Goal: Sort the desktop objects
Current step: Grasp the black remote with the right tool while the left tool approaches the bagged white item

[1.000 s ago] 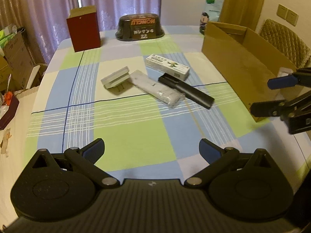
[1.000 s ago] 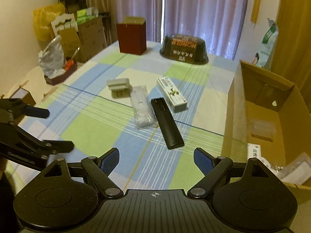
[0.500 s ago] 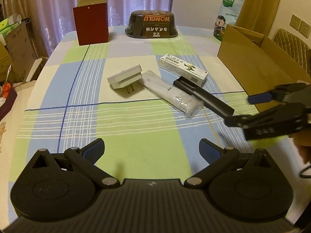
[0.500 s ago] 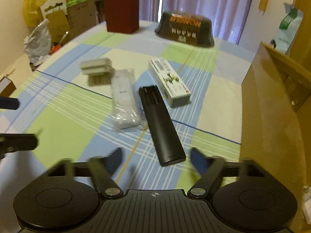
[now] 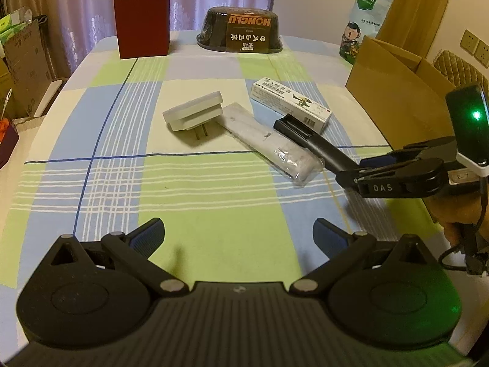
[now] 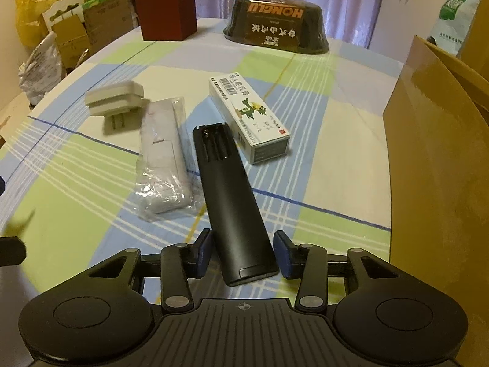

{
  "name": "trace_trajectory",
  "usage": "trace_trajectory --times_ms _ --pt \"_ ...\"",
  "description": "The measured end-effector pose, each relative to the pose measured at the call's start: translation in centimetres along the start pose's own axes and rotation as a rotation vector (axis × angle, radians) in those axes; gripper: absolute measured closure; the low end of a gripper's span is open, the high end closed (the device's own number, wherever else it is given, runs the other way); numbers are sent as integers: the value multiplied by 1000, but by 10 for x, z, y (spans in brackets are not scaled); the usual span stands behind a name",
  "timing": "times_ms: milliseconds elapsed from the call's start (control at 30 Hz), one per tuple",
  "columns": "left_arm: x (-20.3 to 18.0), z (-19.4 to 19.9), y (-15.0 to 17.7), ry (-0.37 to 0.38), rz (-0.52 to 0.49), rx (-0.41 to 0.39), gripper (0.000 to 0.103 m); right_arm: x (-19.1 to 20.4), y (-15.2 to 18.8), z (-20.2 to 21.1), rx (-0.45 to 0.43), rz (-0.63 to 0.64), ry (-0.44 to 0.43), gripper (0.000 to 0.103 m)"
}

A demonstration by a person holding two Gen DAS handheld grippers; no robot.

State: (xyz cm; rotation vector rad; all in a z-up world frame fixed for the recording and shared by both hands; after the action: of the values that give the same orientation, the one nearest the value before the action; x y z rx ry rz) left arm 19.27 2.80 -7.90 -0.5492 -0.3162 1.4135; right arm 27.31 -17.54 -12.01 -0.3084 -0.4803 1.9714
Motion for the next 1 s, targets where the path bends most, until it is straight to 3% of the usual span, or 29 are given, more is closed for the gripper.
trace_trajectory --times_ms 267,533,733,933,1000 --pt "-7 -13 -14 0 6 -8 1 15 37 25 44 -33 -21 65" --pt "-27 -44 -44 22 42 -39 4 20 87 55 40 -113 19 65" --pt "-43 -87 -64 8 63 7 21 25 105 64 10 -101 8 65" --pt "-54 -114 -75 -65 23 24 39 29 119 69 -17 -73 9 65" --pt "-54 -114 -76 -76 6 23 59 28 120 69 -20 -71 7 65"
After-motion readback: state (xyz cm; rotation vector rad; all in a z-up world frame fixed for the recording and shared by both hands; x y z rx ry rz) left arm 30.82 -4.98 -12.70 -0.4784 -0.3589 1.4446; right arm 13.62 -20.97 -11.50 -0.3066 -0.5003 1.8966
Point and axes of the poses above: each gripper's, at about its wrist camera, not at the fingertips, and z roughly against the way its jaws point, x to its left, y to its underside, the point moved 1 cm from there along -z, roughly the way its jaws point, and after that the axes turned 6 degrees about x, right-handed, at the moved point
